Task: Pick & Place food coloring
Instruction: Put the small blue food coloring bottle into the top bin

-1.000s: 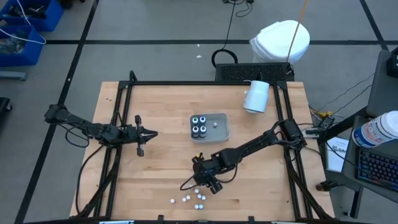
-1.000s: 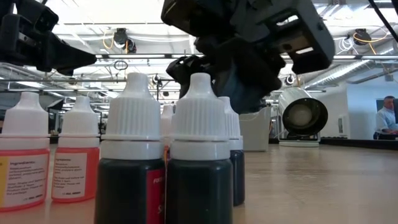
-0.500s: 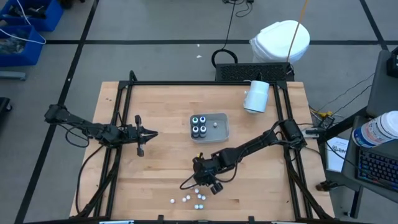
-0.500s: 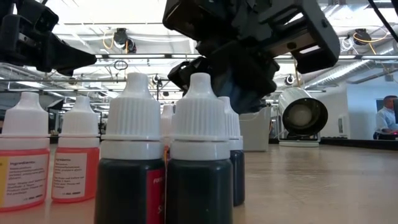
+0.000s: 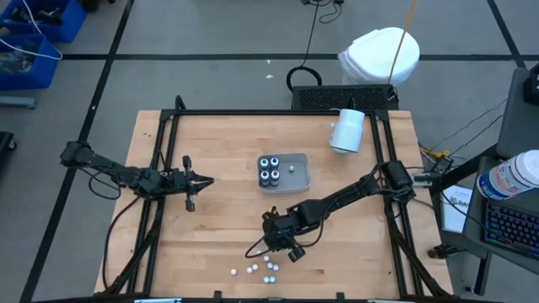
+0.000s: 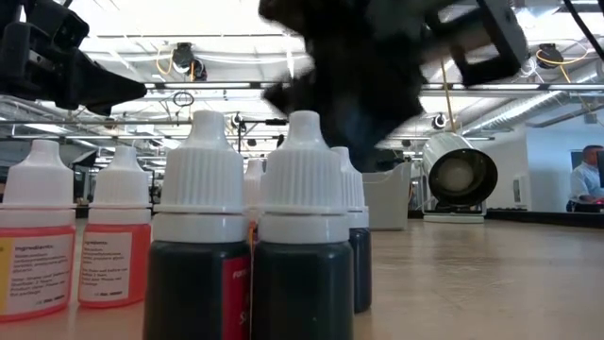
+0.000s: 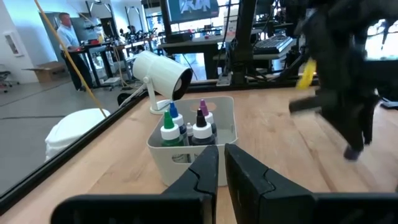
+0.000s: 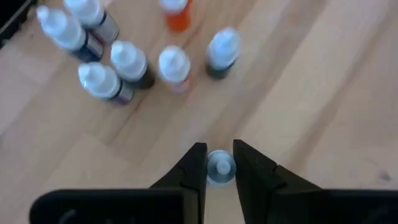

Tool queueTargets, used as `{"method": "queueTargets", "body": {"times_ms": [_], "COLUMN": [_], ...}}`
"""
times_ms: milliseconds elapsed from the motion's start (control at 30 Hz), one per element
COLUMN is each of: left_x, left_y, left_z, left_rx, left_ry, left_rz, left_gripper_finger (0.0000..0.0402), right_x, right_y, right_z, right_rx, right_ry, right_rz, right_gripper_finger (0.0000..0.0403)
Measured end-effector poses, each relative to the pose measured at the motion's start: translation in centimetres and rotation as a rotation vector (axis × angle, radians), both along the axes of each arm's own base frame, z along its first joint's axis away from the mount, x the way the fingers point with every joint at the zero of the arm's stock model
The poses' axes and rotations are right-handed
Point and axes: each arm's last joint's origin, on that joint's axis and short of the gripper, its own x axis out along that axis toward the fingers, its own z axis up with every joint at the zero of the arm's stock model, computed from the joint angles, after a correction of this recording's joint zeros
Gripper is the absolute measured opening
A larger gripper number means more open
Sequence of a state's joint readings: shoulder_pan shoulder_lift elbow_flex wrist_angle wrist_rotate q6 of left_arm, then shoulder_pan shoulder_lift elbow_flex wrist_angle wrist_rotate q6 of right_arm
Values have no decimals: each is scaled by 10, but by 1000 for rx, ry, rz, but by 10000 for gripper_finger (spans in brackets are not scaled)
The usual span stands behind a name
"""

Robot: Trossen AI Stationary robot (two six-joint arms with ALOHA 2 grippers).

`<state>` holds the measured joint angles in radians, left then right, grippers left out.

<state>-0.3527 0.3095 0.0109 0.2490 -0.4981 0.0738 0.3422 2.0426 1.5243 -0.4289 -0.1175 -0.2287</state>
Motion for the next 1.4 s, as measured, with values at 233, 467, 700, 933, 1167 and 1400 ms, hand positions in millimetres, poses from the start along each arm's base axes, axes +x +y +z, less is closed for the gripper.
{"method": "queueTargets", "body": {"times_ms": [233, 467, 700, 933, 1167, 1400], "left_x": [0, 0, 0, 0, 0, 0], "left_y": [0, 0, 0, 0, 0, 0], "left_z": [-1, -1, -1, -1, 0, 0], "left_rx": [4, -2, -5, -2, 3, 2], "left_ry": [11, 10, 10, 7, 5, 2], "left_rz": [0, 1, 0, 0, -1, -1], "left_gripper_finger": [37, 37, 37, 37, 37, 37], "right_x": [-22, -56, -80, -89, -99, -100], "right_y": [-22, -68, -125, -151, -167, -177], "right_z": [75, 118, 83, 36, 14, 12], "right_rx": [-176, -312, -278, -194, -180, -113], "right_ry": [-123, -191, -191, -172, -147, -161], "right_rz": [-159, -436, -624, -620, -713, -811], "right_gripper_finger": [49, 49, 49, 49, 49, 49]}}
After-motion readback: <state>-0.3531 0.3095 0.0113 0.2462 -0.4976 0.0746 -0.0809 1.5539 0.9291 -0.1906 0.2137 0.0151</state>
